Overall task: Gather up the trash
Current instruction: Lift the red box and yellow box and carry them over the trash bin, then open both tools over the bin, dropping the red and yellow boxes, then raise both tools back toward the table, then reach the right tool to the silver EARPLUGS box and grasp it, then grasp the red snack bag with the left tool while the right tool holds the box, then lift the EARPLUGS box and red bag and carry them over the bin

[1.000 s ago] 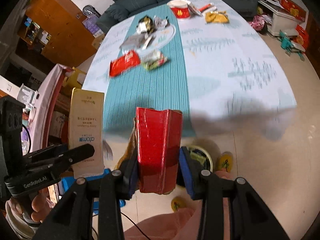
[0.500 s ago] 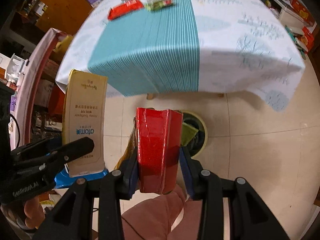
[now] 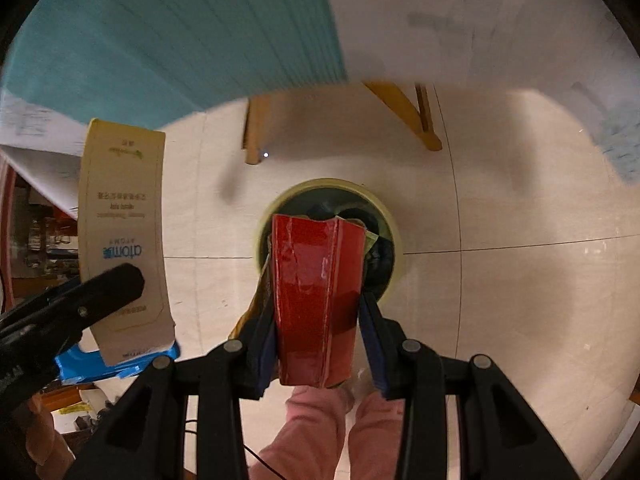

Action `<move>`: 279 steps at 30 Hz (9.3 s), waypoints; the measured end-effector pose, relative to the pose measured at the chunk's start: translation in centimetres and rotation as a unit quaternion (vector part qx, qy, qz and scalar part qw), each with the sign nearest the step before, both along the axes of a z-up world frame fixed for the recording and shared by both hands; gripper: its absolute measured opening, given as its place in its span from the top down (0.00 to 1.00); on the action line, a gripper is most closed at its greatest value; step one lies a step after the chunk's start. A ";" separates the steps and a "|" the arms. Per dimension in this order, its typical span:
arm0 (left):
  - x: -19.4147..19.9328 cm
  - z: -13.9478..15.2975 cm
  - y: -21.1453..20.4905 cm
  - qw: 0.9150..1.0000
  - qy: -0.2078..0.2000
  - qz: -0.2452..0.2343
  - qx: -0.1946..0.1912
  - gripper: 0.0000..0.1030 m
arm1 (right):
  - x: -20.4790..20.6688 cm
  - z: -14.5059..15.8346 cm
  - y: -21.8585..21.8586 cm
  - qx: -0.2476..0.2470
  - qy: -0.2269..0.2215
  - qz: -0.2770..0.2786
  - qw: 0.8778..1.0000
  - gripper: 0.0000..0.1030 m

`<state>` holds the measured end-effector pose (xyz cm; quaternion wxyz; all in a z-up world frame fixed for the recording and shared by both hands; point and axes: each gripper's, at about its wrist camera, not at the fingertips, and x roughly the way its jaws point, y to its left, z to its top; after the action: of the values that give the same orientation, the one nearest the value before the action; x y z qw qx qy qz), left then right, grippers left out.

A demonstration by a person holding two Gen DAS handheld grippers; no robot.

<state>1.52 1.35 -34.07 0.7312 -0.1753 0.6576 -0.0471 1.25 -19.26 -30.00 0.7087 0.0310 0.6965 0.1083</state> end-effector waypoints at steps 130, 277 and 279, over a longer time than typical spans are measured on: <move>24.0 23.5 11.2 0.946 -0.049 0.295 0.128 0.20 | 39.6 21.1 16.6 0.087 -0.146 0.363 0.916 0.45; 1.2 8.9 2.7 0.999 -0.016 -0.033 0.030 0.93 | -1.3 9.1 5.3 0.001 -0.038 0.075 0.996 0.41; 1.2 5.6 2.2 0.999 -0.003 -0.032 0.027 0.93 | -1.2 5.7 4.6 -0.002 -0.032 0.057 0.998 0.41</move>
<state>2.74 3.54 -28.47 0.7360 -0.1338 0.6615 -0.0532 0.09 -14.68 -24.33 0.7235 -0.0140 0.6742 0.1479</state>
